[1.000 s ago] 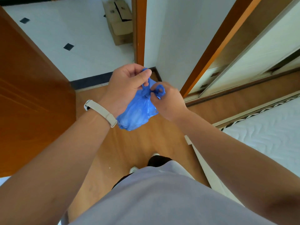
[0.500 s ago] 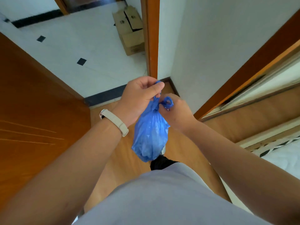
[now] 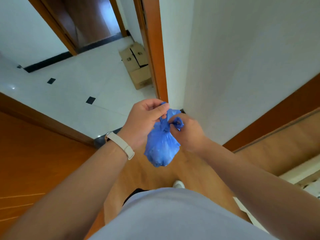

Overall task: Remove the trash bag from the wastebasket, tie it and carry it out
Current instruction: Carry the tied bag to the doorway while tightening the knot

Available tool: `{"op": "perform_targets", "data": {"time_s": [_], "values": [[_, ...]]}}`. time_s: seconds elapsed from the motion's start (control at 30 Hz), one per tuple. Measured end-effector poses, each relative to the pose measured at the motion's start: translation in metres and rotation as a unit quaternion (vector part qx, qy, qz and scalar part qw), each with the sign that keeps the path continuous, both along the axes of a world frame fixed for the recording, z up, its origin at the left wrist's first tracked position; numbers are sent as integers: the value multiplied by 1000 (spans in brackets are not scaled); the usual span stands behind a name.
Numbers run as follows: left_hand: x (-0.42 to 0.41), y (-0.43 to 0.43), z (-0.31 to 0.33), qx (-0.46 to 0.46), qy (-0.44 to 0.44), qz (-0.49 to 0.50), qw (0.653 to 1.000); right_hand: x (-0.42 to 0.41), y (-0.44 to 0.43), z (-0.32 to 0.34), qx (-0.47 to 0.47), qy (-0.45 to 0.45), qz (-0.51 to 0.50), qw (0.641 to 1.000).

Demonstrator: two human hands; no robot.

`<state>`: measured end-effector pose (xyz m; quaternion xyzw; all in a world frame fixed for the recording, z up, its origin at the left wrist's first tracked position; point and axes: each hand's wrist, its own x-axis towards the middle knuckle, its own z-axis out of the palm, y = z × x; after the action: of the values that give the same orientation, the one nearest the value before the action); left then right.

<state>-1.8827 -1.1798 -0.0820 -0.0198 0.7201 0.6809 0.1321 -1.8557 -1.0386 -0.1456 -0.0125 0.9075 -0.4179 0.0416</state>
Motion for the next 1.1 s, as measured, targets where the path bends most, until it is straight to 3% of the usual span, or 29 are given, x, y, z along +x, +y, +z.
{"op": "perform_targets", "data": {"time_s": [0.33, 0.57, 0.83, 1.1], "values": [[-90, 14, -6, 7, 7, -74, 997, -63, 5, 0, -9, -44, -127, 991], [-181, 6, -30, 28, -4, -194, 981, -132, -9, -23, -8, -89, -239, 967], [-293, -4, -49, 37, -65, -357, 931, -209, -39, -40, -16, -112, -394, 912], [-372, 7, -68, 17, -90, -436, 896, -265, -59, -64, -63, -128, -499, 855]]}}
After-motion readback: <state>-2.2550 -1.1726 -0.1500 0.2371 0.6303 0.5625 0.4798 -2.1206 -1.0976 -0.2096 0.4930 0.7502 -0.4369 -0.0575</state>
